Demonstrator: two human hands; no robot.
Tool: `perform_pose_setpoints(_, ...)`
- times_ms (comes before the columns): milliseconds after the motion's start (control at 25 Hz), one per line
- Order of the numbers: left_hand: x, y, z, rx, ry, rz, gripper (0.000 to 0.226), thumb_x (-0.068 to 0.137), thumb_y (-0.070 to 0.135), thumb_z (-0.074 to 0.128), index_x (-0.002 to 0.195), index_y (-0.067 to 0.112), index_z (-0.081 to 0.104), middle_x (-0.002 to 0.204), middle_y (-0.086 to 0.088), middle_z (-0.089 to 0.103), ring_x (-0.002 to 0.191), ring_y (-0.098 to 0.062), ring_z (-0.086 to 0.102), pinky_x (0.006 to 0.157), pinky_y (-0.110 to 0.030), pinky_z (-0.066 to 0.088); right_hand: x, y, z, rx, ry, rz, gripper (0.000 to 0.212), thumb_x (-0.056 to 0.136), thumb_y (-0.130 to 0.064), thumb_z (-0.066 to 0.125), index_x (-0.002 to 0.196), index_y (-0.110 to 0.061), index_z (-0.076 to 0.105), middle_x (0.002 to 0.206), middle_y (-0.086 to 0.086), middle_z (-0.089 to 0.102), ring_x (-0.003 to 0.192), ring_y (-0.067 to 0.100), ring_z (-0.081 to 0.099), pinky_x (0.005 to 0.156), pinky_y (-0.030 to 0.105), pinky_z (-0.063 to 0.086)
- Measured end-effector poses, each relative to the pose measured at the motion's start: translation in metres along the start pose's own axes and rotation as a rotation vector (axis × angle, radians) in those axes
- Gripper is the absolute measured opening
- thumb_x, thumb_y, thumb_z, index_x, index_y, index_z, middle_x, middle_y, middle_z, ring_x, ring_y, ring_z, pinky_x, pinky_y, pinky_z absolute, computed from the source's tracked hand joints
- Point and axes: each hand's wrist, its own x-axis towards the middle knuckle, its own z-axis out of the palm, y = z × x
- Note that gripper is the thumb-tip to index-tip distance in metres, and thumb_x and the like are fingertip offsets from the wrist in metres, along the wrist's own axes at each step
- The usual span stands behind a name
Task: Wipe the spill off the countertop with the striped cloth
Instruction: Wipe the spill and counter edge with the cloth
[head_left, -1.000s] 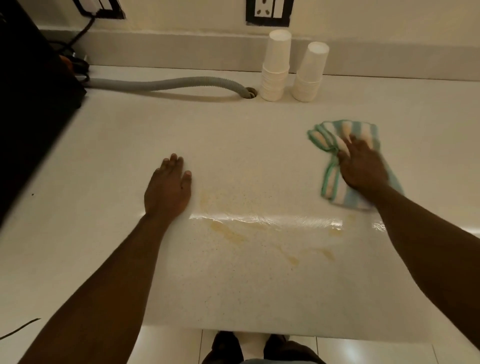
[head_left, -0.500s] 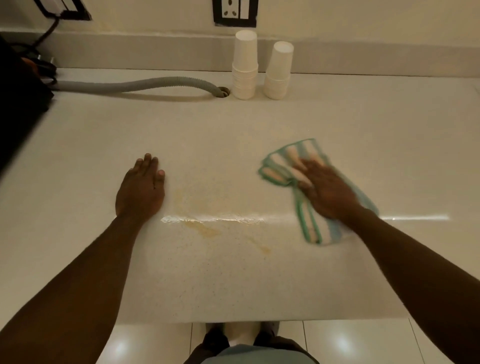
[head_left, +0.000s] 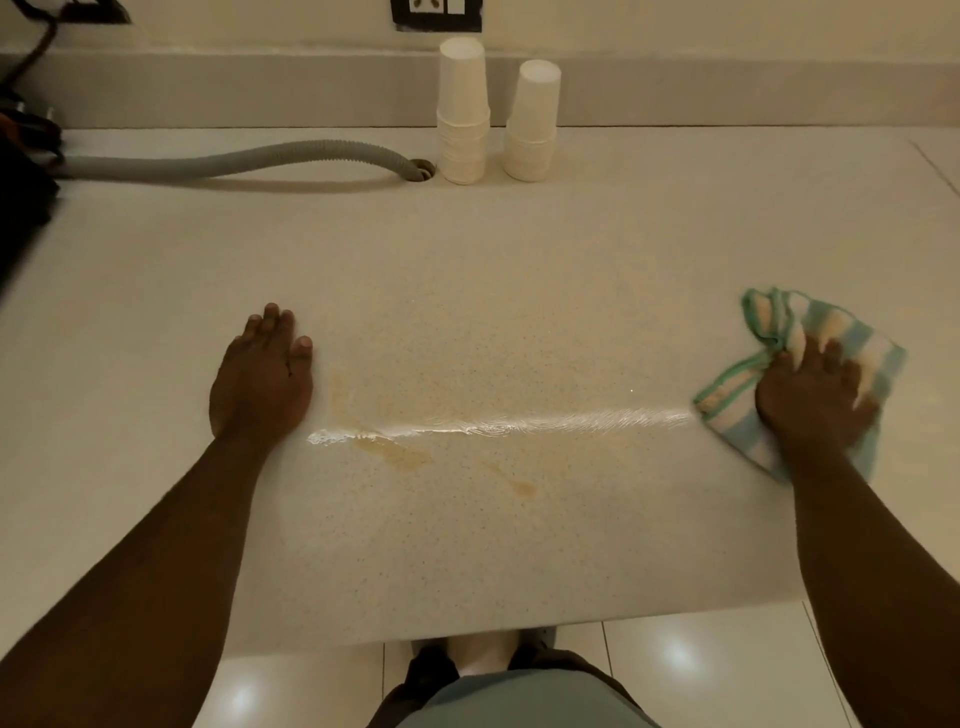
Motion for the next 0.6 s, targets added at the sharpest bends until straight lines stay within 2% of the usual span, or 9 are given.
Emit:
perform_pose_setpoints(80, 0.002, 0.001, 0.002, 0.032, -0.008, -0.004, 0.058, 0.102, 0.042, 0.021, 0.152, 0.012, 0.026, 0.162, -0.006, 0.021, 0.15, -0.023, 0.017, 0.121, -0.039, 0.013, -0.005, -0.026, -0.001, 0.031, -0.029, 0.042, 0.068, 0.089, -0.055, 0.011, 0.152, -0.028, 0.018, 0.163, 0.0, 0.012, 0.149, 0.031, 0.009, 0.116, 0.06, 0.001)
perform_pose_setpoints(120, 0.002, 0.002, 0.002, 0.051, -0.015, -0.006, 0.06, 0.102, 0.044, 0.02, 0.152, 0.012, 0.025, 0.162, -0.006, 0.02, 0.15, -0.024, 0.016, 0.121, -0.039, 0.013, -0.009, -0.045, 0.001, 0.032, -0.038, -0.008, 0.068, 0.09, -0.056, 0.01, 0.152, -0.028, 0.017, 0.163, 0.001, 0.012, 0.149, 0.032, 0.009, 0.116, 0.061, 0.001)
perform_pose_setpoints(240, 0.002, 0.004, 0.001, 0.072, -0.025, -0.019, 0.063, 0.101, 0.047, 0.017, 0.153, 0.013, 0.022, 0.163, -0.004, 0.018, 0.15, -0.023, 0.015, 0.121, -0.038, 0.013, -0.038, -0.125, 0.017, -0.001, -0.05, -0.305, 0.064, 0.095, -0.057, 0.014, 0.153, -0.028, 0.013, 0.163, 0.003, 0.012, 0.149, 0.033, 0.012, 0.116, 0.059, 0.003)
perform_pose_setpoints(360, 0.0, 0.006, -0.003, 0.045, -0.047, -0.024, 0.061, 0.101, 0.045, 0.018, 0.153, 0.014, 0.022, 0.163, -0.003, 0.018, 0.15, -0.021, 0.014, 0.121, -0.037, 0.013, -0.102, -0.197, 0.035, -0.046, -0.138, -0.665, 0.063, 0.096, -0.058, 0.014, 0.153, -0.031, 0.011, 0.163, -0.003, 0.009, 0.15, 0.026, 0.008, 0.118, 0.054, 0.005)
perform_pose_setpoints(480, -0.001, 0.001, -0.01, -0.019, -0.067, -0.014, 0.058, 0.102, 0.043, 0.02, 0.152, 0.014, 0.026, 0.162, -0.002, 0.02, 0.15, -0.02, 0.015, 0.121, -0.039, 0.015, -0.154, -0.192, 0.038, -0.111, -0.239, -1.121, 0.064, 0.093, -0.062, 0.004, 0.152, -0.037, 0.01, 0.163, -0.008, 0.007, 0.15, 0.018, 0.006, 0.119, 0.047, 0.004)
perform_pose_setpoints(560, -0.008, -0.017, -0.015, 0.019, -0.099, 0.009, 0.06, 0.102, 0.045, 0.02, 0.152, 0.013, 0.026, 0.162, -0.003, 0.019, 0.15, -0.021, 0.014, 0.121, -0.04, 0.014, -0.154, -0.165, 0.033, -0.094, -0.265, -1.268, 0.063, 0.094, -0.063, 0.003, 0.152, -0.039, 0.012, 0.162, -0.011, 0.009, 0.149, 0.014, 0.007, 0.12, 0.044, 0.005)
perform_pose_setpoints(600, -0.014, -0.03, -0.018, 0.044, -0.109, 0.007, 0.061, 0.101, 0.046, 0.019, 0.152, 0.013, 0.024, 0.163, -0.004, 0.017, 0.15, -0.022, 0.013, 0.121, -0.04, 0.013, -0.147, -0.155, 0.031, -0.087, -0.249, -1.276, 0.063, 0.094, -0.062, 0.004, 0.152, -0.039, 0.014, 0.162, -0.011, 0.011, 0.149, 0.014, 0.009, 0.12, 0.043, 0.007)
